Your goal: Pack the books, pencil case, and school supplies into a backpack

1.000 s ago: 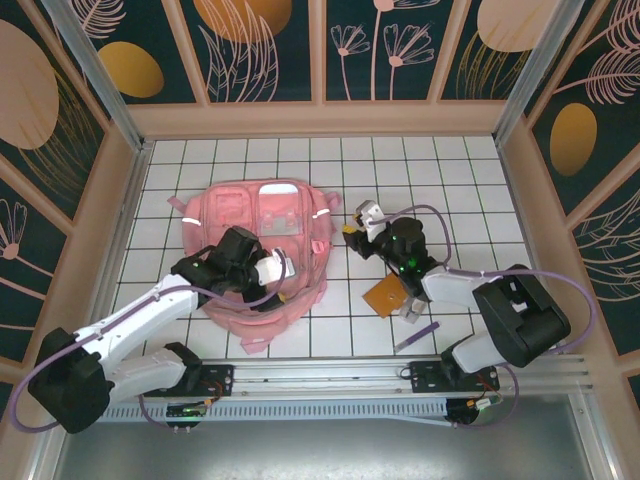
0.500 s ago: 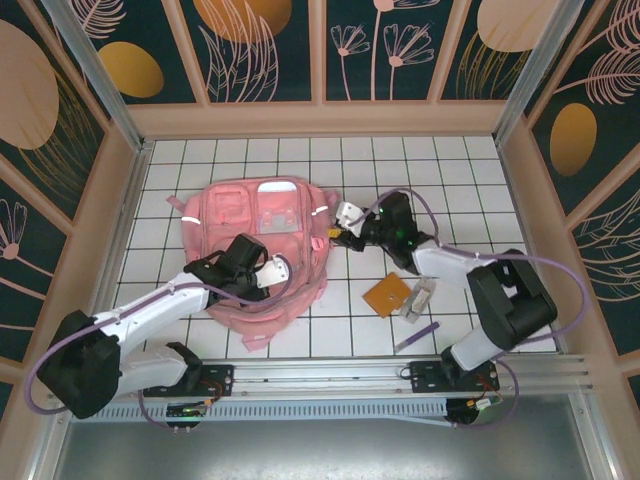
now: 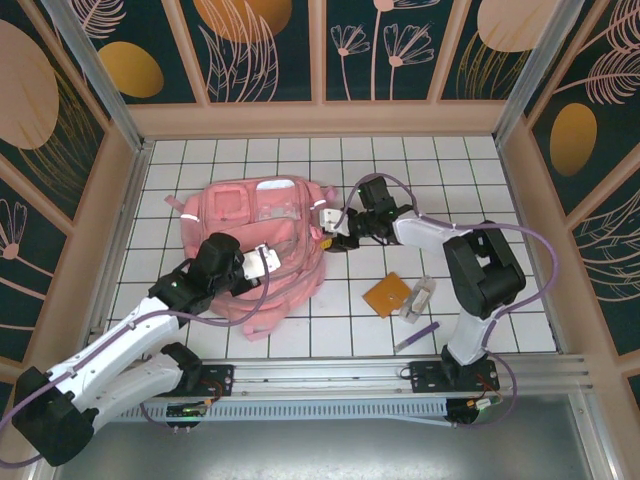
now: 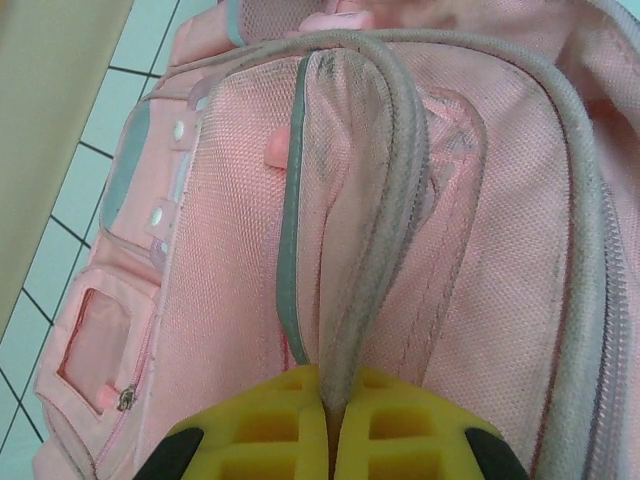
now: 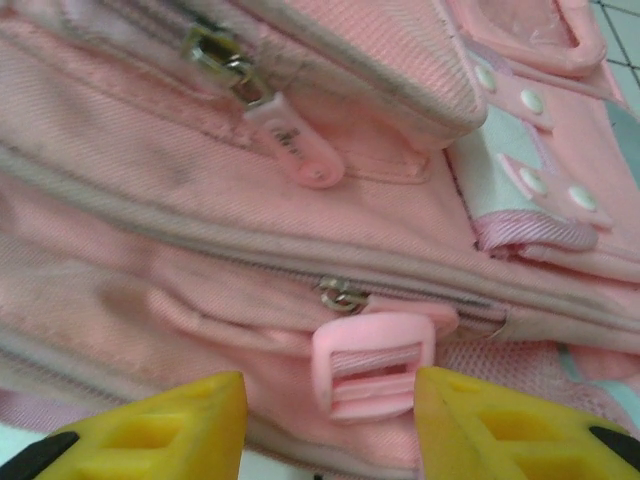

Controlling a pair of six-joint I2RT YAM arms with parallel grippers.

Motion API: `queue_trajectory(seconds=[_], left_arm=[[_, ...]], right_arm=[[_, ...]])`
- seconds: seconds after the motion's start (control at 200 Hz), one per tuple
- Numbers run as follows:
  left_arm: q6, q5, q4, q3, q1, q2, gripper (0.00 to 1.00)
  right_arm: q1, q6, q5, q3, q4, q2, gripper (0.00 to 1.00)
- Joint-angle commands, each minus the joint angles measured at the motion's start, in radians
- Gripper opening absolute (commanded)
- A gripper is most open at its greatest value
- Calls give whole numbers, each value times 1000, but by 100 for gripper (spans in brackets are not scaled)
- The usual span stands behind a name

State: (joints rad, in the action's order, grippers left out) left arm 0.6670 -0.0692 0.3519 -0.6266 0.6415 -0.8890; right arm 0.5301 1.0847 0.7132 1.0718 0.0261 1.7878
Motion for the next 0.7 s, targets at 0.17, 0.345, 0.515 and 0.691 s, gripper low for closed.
queue_trajectory(seconds=[0.17,0.345,0.515,0.691], left_arm=[[-45,116,-223,16,-16,64,0],[-58,147,-242,53,-37,77,0],[-60,231,-266,85,-62,89,0],[-27,317,-259,100,-86,99,0]], right_arm=[[11,-242,-73,-63,-264,62,46],[11,-380,-386,-182,-422,29,25],[-19,-360,-245,-159,-312,-28,30],[-50,-6,39,-1,126,-15,43]])
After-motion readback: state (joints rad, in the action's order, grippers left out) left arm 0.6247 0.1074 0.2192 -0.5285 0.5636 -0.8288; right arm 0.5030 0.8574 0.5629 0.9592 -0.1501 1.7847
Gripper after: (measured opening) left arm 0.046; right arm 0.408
